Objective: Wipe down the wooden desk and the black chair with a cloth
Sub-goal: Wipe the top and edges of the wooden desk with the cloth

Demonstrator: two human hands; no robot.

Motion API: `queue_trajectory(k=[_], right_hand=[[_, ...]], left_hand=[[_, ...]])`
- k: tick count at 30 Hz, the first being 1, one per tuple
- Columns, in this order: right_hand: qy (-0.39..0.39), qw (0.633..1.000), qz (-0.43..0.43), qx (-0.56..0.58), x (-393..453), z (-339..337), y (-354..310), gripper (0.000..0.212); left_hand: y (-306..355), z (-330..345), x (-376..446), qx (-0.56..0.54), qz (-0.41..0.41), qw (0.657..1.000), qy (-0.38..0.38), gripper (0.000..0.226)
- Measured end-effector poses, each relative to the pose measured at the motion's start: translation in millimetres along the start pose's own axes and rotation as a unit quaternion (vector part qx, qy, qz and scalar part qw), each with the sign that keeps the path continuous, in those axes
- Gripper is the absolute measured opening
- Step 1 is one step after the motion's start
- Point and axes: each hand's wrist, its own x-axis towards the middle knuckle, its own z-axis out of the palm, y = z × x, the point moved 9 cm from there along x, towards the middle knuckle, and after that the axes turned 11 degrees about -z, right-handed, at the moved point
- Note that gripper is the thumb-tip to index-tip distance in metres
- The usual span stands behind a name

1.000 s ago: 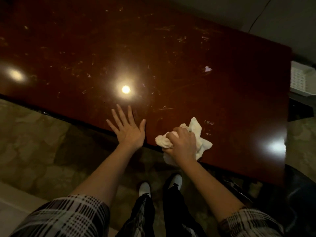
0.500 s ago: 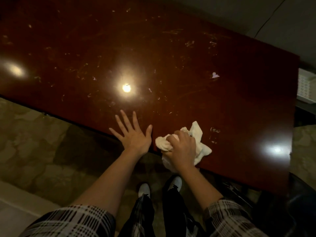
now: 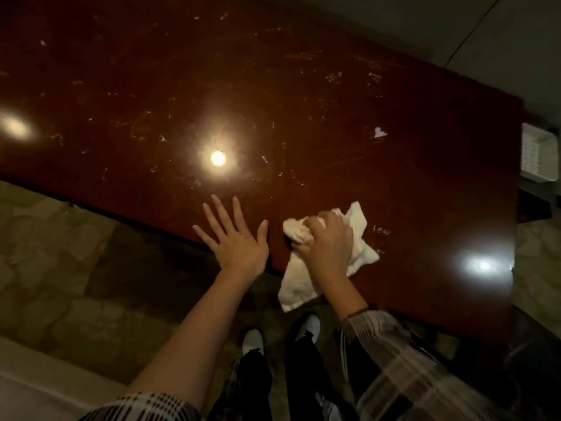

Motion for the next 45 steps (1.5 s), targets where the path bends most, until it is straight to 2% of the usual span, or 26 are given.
queue_trajectory(k=[5, 7, 11, 14, 19, 22, 25, 29, 35, 40, 45], right_hand=[[-0.011, 0.999, -0.031, -0.008, 15, -4, 11, 0.043], [-0.009, 1.0, -0.009, -0.01, 43, -7, 26, 0.037], [-0.031, 0.998, 0.062, -0.006, 71, -9, 58, 0.035], [-0.017, 0.997, 0.075, -0.003, 35, -17, 62, 0.033], [0.015, 0.998, 0.065, -0.023, -10, -23, 67, 0.038], [0.028, 0.998, 0.049, -0.038, 11, -23, 72, 0.042], [0.026, 0.998, 0.051, -0.039, 56, -20, 90, 0.038], [0.014, 0.996, 0.084, -0.016, 93, -21, 105, 0.037], [0.034, 0.997, 0.062, -0.038, 17, -25, 88, 0.044], [0.033, 0.999, 0.022, -0.033, 60, -23, 101, 0.043], [0.014, 0.999, 0.039, -0.022, 113, -26, 121, 0.037]], left_hand=[[3, -1, -4, -0.033, 0.01, 0.997, 0.068, 0.079], [2, -2, -4, -0.051, 0.012, 0.993, 0.102, 0.078], [36, -12, -14, -0.07, 0.123, 0.976, 0.167, 0.069], [83, -13, -24, -0.096, 0.173, 0.968, 0.158, 0.069], [119, 6, -25, -0.089, 0.186, 0.969, 0.134, 0.062], [126, 6, -27, -0.097, 0.216, 0.961, 0.142, 0.043], [120, -2, -27, -0.158, 0.196, 0.954, 0.163, 0.021], [114, -2, -25, -0.203, 0.171, 0.952, 0.154, 0.015], [118, -1, -25, -0.153, 0.169, 0.962, 0.149, 0.014], [121, -1, -25, -0.121, 0.18, 0.963, 0.161, 0.012], [125, 2, -28, -0.077, 0.201, 0.957, 0.194, 0.005]])
